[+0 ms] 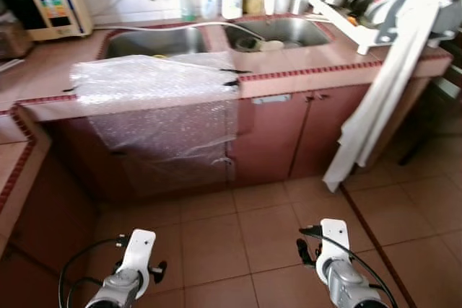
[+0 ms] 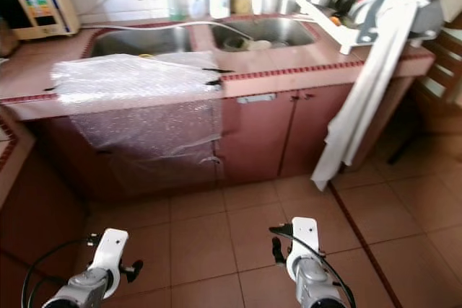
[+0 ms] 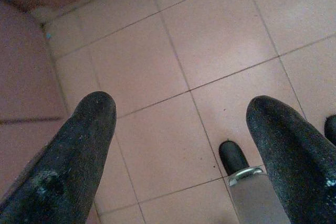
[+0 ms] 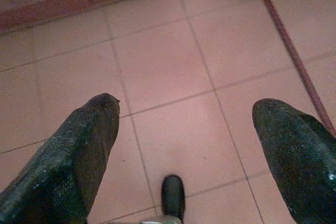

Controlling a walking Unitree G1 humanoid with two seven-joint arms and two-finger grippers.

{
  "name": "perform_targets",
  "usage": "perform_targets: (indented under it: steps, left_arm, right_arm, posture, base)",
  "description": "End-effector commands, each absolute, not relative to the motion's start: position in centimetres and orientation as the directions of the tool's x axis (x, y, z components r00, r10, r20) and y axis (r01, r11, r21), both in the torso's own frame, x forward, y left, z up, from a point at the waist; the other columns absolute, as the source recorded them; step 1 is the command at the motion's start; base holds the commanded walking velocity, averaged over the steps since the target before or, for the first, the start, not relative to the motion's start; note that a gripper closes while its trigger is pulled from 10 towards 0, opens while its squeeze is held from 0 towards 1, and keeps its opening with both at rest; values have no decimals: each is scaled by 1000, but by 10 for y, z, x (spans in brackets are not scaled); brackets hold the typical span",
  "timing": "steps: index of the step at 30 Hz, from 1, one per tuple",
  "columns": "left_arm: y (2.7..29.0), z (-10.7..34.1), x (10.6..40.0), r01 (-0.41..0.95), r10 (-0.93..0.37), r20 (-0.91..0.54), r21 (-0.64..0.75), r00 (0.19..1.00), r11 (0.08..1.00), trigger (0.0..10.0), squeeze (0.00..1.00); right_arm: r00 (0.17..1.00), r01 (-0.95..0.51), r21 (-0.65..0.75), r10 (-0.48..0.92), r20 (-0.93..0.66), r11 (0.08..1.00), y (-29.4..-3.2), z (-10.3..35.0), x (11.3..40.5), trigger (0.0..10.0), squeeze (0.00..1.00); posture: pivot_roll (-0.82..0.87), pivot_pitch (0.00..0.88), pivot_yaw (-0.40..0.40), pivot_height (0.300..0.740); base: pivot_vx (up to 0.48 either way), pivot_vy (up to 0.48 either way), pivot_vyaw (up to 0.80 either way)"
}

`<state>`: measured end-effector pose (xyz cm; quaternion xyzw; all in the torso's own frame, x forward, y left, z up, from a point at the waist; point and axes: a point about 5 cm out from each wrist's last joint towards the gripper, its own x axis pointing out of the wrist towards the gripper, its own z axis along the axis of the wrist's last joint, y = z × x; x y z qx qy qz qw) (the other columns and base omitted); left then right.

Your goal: Kitchen organization

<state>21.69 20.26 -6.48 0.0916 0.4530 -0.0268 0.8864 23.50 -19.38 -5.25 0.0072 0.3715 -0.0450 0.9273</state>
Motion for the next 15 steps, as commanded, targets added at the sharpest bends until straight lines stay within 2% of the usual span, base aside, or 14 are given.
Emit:
perform_targets:
  steps: [1,4,11,15]
  left_arm:
    - [206,-65,215,146,37,-813,148,580,978,10000,0]
    - [207,-66,214,154,38,-815,155,578,976,10000,0]
    - [206,-68,210,152,38,-821,151,570,977,10000,0]
    - [206,-69,208,156,38,-824,152,566,976,10000,0]
  right_arm:
    - [720,77,-20,-69,-690,997,-192,-53,234,10000,0]
    - [719,69,-25,-68,-691,997,-191,-54,234,10000,0]
    - [712,60,-32,-65,-699,998,-192,-55,231,10000,0]
    - [711,56,-37,-66,-700,998,-192,-56,230,10000,0]
  posture:
    - [-29,0,53,740]
    - [-28,0,52,740]
    - [-27,0,50,740]
    - [-29,0,50,740]
  base:
    - [0,0,-800]
    - [0,0,-800]
    - [0,0,0]
    - [0,0,-800]
